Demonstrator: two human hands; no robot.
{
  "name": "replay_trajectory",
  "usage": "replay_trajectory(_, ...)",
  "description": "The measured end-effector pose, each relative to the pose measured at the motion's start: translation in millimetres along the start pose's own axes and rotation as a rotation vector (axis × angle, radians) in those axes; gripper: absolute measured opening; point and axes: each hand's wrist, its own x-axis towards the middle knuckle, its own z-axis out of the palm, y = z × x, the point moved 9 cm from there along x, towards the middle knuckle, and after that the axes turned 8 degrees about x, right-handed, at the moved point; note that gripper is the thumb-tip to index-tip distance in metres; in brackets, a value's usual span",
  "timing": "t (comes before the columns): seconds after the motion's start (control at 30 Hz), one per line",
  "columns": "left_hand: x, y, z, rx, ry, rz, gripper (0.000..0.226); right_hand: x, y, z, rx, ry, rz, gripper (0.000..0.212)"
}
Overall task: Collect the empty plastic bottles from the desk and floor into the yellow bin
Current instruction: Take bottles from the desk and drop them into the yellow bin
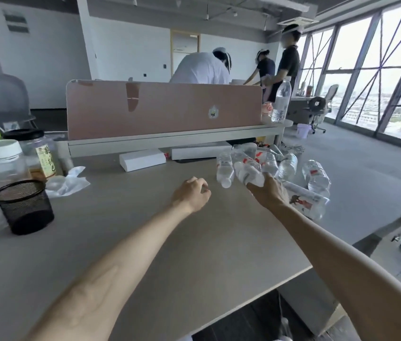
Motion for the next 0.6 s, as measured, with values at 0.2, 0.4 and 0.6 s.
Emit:
replay_trajectory(0.2,38.4,32.8,27.4,0.049,-0.003,-0.032,0.044,-13.4,-11.1,-33.9,0.121,0.085,-0.044,0.069)
replay_trajectory(0.4,96.7,45.6,35.3,0.110,0.037,-0.083,0.059,-13.7,1.1,-58.3,0.233,0.121,-0.064,0.073)
replay_trajectory(0.6,145.3,54.3,56.3,0.048,0.024,-0.153,0.063,-2.6,29.8,-70.9,0.209,0.150,-0.057,0.072)
